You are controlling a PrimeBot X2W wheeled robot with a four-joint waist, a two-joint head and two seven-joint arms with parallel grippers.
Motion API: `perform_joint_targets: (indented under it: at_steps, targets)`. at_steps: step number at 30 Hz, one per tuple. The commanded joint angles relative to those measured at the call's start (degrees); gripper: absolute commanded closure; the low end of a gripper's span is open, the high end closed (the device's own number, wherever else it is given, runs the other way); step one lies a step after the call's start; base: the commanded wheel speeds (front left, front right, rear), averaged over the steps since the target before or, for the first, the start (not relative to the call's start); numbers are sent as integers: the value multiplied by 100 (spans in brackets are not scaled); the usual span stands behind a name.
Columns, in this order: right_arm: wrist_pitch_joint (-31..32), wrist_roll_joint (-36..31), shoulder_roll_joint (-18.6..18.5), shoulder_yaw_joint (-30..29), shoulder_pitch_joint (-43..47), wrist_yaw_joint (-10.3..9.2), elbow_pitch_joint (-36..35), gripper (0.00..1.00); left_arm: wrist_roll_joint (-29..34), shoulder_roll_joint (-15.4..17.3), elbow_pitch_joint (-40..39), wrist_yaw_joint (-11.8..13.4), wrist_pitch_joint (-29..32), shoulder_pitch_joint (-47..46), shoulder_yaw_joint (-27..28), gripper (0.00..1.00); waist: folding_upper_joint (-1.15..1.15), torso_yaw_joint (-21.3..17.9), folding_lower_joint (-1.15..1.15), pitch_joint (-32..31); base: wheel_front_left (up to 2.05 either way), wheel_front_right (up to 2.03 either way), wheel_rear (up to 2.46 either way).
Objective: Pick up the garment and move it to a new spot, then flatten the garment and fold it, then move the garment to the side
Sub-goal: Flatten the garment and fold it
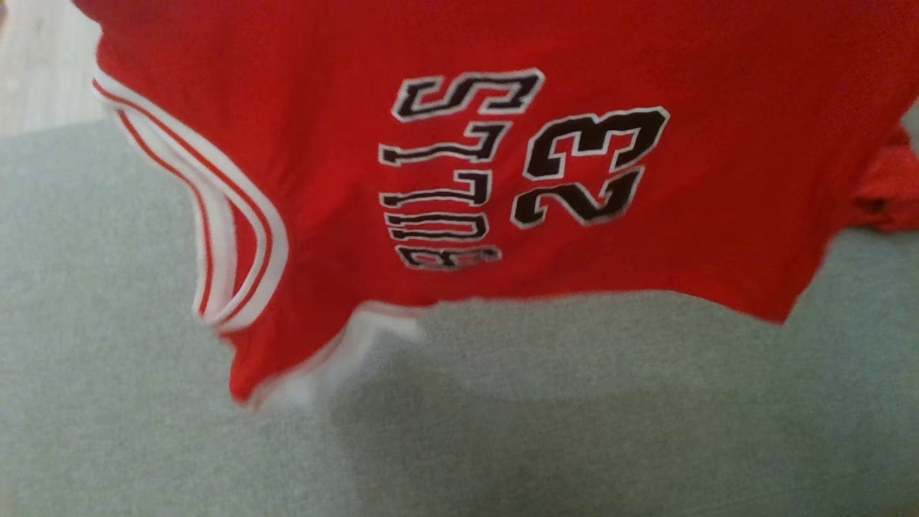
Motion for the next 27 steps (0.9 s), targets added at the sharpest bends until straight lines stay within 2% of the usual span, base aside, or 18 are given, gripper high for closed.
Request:
perform_joint_targets:
  at_steps: [1, 9, 17, 20, 27]
  targets:
    - [51, 101, -112, 149, -270, 39, 57, 100, -22, 238, 103, -14, 109, -364, 194, 100, 0, 27, 0, 280, 0, 0, 0]
    - [-280, 445, 164, 1135, -2090, 39, 1604, 100, 330, -62, 1305, -78, 199, -1828, -305, 100, 0, 179, 0, 1646, 0, 0, 0]
    - [-1279, -160, 310, 1204, -3817, 39, 2706, 100, 1002, -542, 2386, -81, -354, -3443, -318, 100, 0, 324, 0, 2413, 0, 0, 0]
    - [-1503, -346, 280, 1324, -4031, 39, 2966, 100, 945, -606, 2372, -83, -430, -3467, -348, 100, 0, 421, 0, 2523, 0, 0, 0]
    - [-1761, -321, 236, 1576, -3672, 39, 3445, 100, 711, -232, 1587, -84, -453, -2450, -317, 100, 0, 578, 0, 2733, 0, 0, 0]
